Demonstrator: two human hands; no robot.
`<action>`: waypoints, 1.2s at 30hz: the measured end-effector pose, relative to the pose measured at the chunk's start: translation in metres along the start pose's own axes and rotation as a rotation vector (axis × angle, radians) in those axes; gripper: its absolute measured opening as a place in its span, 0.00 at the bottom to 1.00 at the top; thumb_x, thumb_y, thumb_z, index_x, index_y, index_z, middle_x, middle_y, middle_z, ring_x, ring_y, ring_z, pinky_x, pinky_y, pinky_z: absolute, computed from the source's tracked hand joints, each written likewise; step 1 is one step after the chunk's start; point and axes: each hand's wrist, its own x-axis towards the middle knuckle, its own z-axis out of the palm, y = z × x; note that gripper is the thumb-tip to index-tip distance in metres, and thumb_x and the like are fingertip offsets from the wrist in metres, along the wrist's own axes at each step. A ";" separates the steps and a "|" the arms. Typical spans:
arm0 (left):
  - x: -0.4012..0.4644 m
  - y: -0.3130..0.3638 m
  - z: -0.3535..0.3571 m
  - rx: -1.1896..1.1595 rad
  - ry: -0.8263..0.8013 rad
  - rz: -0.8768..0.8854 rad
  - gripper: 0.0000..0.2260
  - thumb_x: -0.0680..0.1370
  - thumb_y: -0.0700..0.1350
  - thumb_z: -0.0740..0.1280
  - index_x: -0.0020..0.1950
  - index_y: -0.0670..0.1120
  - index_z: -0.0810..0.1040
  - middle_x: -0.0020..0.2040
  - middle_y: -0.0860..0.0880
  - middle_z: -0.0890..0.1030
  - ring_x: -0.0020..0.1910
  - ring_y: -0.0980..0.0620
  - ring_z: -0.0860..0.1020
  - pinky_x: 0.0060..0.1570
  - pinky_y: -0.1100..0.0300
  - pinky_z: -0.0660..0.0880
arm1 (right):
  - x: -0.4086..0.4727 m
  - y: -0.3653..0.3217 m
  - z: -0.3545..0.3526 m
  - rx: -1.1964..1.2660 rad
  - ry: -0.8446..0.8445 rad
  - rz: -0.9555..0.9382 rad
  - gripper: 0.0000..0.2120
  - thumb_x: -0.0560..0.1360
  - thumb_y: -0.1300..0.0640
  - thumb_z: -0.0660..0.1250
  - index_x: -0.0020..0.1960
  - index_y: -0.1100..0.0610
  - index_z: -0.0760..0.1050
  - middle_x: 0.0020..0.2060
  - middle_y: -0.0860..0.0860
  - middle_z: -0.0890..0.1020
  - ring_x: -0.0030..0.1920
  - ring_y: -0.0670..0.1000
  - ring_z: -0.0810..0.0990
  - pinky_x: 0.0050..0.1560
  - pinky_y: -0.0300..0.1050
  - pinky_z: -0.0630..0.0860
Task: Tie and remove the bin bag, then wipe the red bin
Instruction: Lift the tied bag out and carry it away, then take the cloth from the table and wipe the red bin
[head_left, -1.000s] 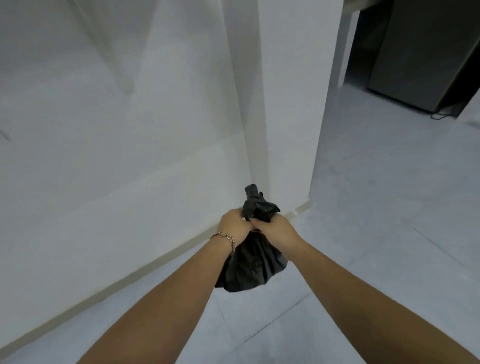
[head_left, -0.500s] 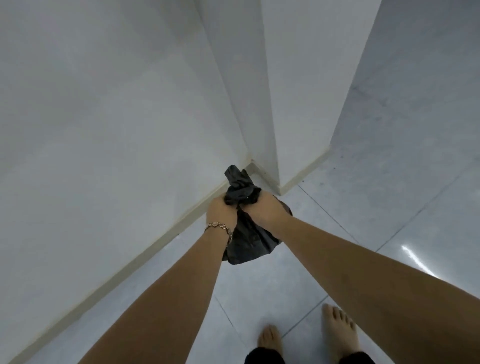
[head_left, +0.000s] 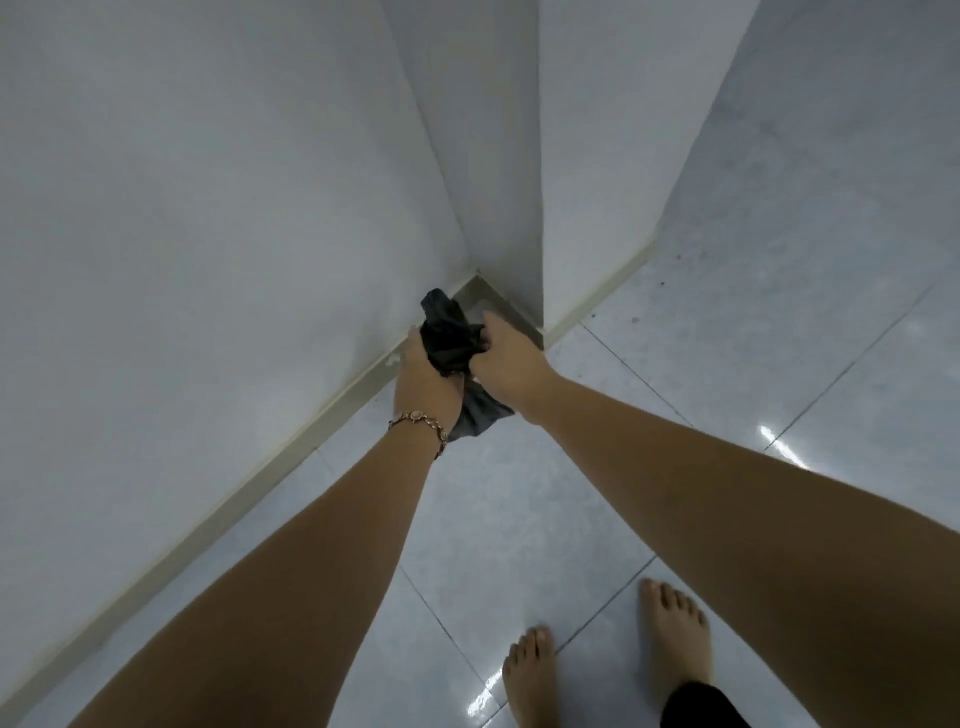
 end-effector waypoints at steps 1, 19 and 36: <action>-0.001 0.005 -0.004 0.102 0.054 -0.047 0.30 0.74 0.38 0.65 0.73 0.45 0.56 0.69 0.43 0.68 0.67 0.42 0.68 0.63 0.42 0.69 | -0.005 -0.004 -0.004 -0.014 -0.013 -0.003 0.16 0.75 0.67 0.56 0.61 0.59 0.64 0.48 0.54 0.76 0.54 0.55 0.73 0.52 0.45 0.69; -0.255 0.296 0.019 0.686 -0.282 0.846 0.32 0.79 0.58 0.51 0.75 0.45 0.41 0.77 0.48 0.40 0.76 0.50 0.41 0.71 0.41 0.45 | -0.388 -0.010 -0.250 -0.566 0.832 0.233 0.33 0.80 0.40 0.48 0.77 0.53 0.41 0.78 0.48 0.44 0.77 0.51 0.41 0.73 0.63 0.46; -1.100 0.370 0.060 0.462 -0.946 2.120 0.36 0.76 0.64 0.49 0.75 0.45 0.43 0.77 0.48 0.42 0.76 0.52 0.41 0.69 0.35 0.44 | -1.170 0.106 -0.103 -0.226 1.825 1.109 0.37 0.78 0.35 0.46 0.77 0.57 0.43 0.78 0.52 0.46 0.78 0.50 0.44 0.73 0.63 0.43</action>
